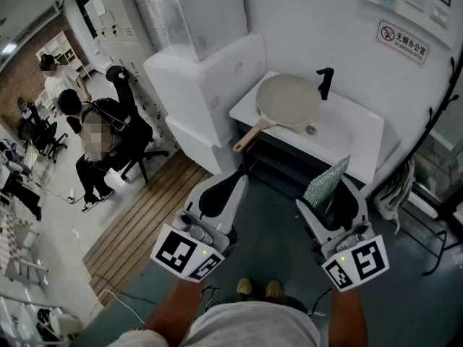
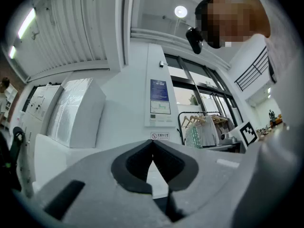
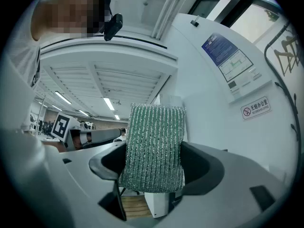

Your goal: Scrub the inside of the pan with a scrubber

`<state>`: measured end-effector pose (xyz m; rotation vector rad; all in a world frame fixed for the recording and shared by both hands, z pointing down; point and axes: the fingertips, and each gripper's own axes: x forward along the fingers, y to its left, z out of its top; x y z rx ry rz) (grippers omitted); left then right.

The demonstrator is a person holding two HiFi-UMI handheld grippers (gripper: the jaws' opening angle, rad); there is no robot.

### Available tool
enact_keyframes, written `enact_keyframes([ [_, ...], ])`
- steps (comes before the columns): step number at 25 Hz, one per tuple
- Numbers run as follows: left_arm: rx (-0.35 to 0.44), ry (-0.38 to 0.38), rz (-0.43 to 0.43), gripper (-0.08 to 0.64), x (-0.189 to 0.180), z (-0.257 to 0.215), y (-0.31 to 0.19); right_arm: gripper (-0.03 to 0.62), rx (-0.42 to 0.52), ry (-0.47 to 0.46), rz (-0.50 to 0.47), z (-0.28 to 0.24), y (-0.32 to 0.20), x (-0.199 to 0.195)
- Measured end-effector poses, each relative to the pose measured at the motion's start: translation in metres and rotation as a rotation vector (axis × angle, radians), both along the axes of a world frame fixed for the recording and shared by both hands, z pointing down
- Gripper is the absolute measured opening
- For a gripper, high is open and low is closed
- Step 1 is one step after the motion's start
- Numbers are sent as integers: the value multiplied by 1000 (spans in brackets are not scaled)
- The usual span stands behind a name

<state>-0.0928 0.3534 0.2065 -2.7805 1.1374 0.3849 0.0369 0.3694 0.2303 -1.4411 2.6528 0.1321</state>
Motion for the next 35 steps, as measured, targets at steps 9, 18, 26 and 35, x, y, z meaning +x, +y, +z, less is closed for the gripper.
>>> enact_keyframes([
  [9,3,6,-2,15,-6,2,-4,351,10,-14,9,-1,-3,-1],
  [18,7,11,-6,15,-21,2,-15,351,4,-21,19,-1,-14,-8],
  [26,15,16,13,15,-38,1,-30,351,4,-15,48,-3,-26,-23],
  [35,14,30,55,15,-51,8,-49,351,5,11,103,-3,-35,-30],
])
